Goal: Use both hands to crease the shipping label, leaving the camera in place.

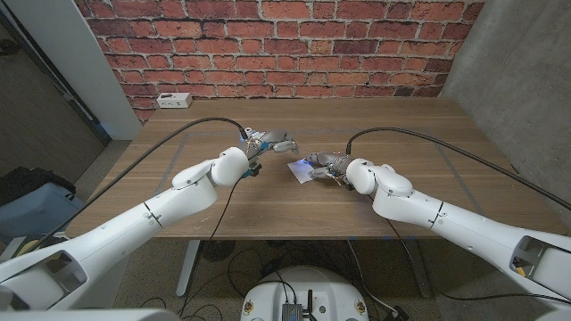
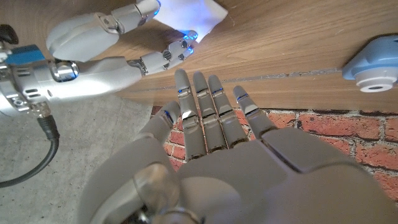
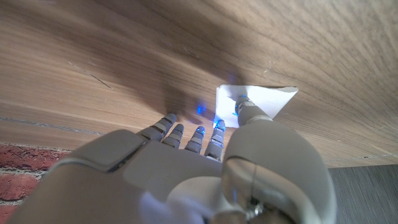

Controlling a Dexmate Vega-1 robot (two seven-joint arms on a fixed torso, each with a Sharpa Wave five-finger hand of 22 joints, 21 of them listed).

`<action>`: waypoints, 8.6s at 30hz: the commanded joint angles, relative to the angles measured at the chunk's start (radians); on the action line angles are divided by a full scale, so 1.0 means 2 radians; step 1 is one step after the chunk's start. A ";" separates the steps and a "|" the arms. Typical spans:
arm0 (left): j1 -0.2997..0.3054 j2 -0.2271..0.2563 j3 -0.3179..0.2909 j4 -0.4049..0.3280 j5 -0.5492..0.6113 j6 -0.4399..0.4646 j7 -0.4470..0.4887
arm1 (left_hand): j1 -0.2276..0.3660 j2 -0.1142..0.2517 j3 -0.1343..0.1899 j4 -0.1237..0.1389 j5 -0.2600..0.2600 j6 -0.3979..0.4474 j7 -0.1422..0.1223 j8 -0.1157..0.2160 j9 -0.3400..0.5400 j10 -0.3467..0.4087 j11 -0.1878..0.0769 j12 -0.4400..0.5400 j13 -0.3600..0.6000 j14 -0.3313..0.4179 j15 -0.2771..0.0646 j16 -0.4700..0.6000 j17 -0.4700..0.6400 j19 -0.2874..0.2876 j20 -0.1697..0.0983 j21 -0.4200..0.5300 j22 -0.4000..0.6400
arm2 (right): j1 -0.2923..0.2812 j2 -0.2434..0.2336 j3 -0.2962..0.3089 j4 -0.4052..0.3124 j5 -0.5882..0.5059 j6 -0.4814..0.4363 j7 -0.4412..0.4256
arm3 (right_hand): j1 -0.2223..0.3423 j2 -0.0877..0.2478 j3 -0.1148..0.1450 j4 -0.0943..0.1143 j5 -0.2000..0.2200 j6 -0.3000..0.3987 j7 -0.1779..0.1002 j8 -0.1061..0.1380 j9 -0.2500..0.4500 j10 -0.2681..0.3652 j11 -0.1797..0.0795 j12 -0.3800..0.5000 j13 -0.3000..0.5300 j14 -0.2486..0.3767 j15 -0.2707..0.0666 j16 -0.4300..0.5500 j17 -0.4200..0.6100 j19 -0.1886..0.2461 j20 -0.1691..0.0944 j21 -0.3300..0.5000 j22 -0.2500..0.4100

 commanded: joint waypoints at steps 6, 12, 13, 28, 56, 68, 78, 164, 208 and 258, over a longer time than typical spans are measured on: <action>-0.087 -0.007 0.052 0.003 0.056 0.058 -0.167 | -0.002 0.000 0.005 0.012 0.009 0.004 0.004 -0.001 0.004 0.004 0.003 0.006 0.006 0.000 0.000 -0.001 0.002 0.008 0.001 0.008 0.003 | -0.004 -0.003 0.001 -0.005 -0.001 0.000 0.001 | 0.006 0.003 -0.001 0.001 0.002 0.005 -0.002 0.004 0.002 0.005 -0.004 0.002 0.001 -0.002 -0.023 0.004 0.001 0.002 -0.002 0.004 0.002; -0.108 -0.016 0.070 0.015 0.067 0.061 -0.202 | -0.005 0.004 0.009 0.020 0.014 0.010 0.010 0.000 0.006 0.005 0.011 0.008 0.009 -0.006 0.002 -0.005 0.002 0.001 0.002 0.007 0.003 | -0.005 -0.004 0.002 -0.006 -0.001 0.003 0.000 | 0.006 0.003 0.000 0.002 0.002 0.006 -0.002 0.004 0.002 0.005 -0.003 0.002 0.001 -0.002 -0.022 0.004 0.001 0.003 0.000 0.005 0.002; -0.110 -0.017 0.072 0.017 0.069 0.060 -0.205 | -0.006 0.004 0.010 0.021 0.015 0.010 0.011 0.000 0.006 0.004 0.011 0.008 0.010 -0.009 0.002 -0.007 0.002 0.000 0.002 0.007 0.003 | -0.006 -0.004 0.002 -0.006 -0.001 0.002 0.000 | 0.006 0.003 0.000 0.002 0.002 0.006 -0.002 0.004 0.002 0.005 -0.003 0.002 0.001 -0.002 -0.022 0.004 0.001 0.002 -0.001 0.005 0.002; -0.131 -0.036 0.100 0.035 0.107 0.058 -0.239 | -0.010 0.003 0.019 0.030 0.024 0.010 0.015 -0.004 0.010 -0.005 0.011 0.006 0.015 -0.014 0.005 -0.016 -0.002 0.001 0.001 0.010 0.003 | -0.008 -0.005 0.005 -0.006 0.000 0.008 -0.001 | 0.007 0.003 0.001 0.003 0.002 0.008 -0.002 0.004 0.002 0.006 -0.002 0.002 0.001 -0.001 -0.022 0.004 0.001 0.002 -0.002 0.005 0.002; -0.165 -0.073 0.133 0.108 0.114 0.069 -0.284 | -0.034 0.003 0.019 0.073 0.029 -0.021 0.017 -0.016 0.024 -0.028 0.023 0.005 0.032 -0.028 0.021 -0.024 0.011 -0.012 0.010 0.012 0.004 | -0.007 -0.003 0.008 -0.001 0.001 0.014 0.000 | 0.009 0.001 0.002 0.003 0.002 0.011 -0.002 0.004 0.002 0.007 -0.002 0.002 0.001 -0.001 -0.022 0.005 0.000 0.002 -0.001 0.005 0.002; -0.163 -0.070 0.137 0.105 0.122 0.041 -0.259 | -0.037 0.004 0.020 0.081 0.029 -0.013 0.022 -0.012 0.029 -0.022 0.026 0.010 0.037 -0.026 0.024 -0.022 0.017 -0.036 0.010 0.005 0.004 | 0.000 0.004 0.006 0.014 0.007 0.017 0.003 | 0.009 0.001 0.002 0.003 0.002 0.011 -0.002 0.004 0.002 0.007 -0.002 0.002 0.001 0.000 -0.022 0.005 0.000 0.002 -0.001 0.005 0.002; -0.096 -0.036 0.071 0.061 0.094 -0.074 -0.112 | 0.002 0.009 0.015 0.042 0.020 0.010 0.025 0.005 0.047 0.009 0.021 0.044 0.064 0.009 0.025 0.023 0.059 -0.038 0.002 0.012 0.010 | 0.007 0.011 0.001 0.027 0.009 0.018 0.002 | 0.009 0.001 0.001 0.003 0.002 0.012 -0.002 0.004 0.002 0.007 -0.002 0.001 0.001 -0.001 -0.022 0.004 0.000 0.002 0.000 0.005 0.002; -0.139 -0.085 0.123 0.081 0.193 -0.014 -0.285 | -0.026 -0.007 0.076 0.012 0.061 0.087 0.032 -0.069 -0.004 0.082 0.024 -0.038 0.013 0.087 0.009 -0.015 -0.030 0.042 0.019 0.179 -0.017 | 0.005 0.005 0.005 0.026 0.024 0.025 -0.005 | 0.016 0.004 0.007 0.006 0.002 0.013 -0.002 0.003 0.002 0.009 -0.007 0.002 0.001 0.002 -0.025 0.006 0.001 0.001 -0.003 0.006 0.002; -0.148 -0.089 0.133 0.086 0.173 -0.032 -0.301 | -0.018 -0.012 0.075 0.009 0.062 0.122 0.027 -0.049 0.022 0.124 0.012 -0.016 0.056 0.136 -0.005 0.003 -0.028 0.088 -0.022 0.198 -0.011 | 0.002 0.002 0.007 0.020 0.027 0.024 -0.008 | 0.017 0.003 0.009 0.009 0.002 0.014 -0.002 0.003 0.001 0.010 -0.006 0.001 0.001 0.002 -0.024 0.006 0.001 0.000 -0.002 0.006 0.002; 0.044 -0.038 -0.010 0.023 0.159 -0.165 0.120 | 0.026 0.002 0.009 0.034 0.008 0.122 0.012 0.062 0.192 0.169 0.006 0.113 0.240 0.189 0.003 0.142 0.168 0.058 0.006 0.248 0.015 | -0.017 -0.004 0.018 -0.009 0.028 0.013 -0.022 | 0.017 0.003 0.009 0.012 0.001 0.010 -0.002 0.002 0.001 0.010 -0.005 0.001 0.001 0.004 -0.026 0.006 0.001 0.002 -0.003 0.007 0.002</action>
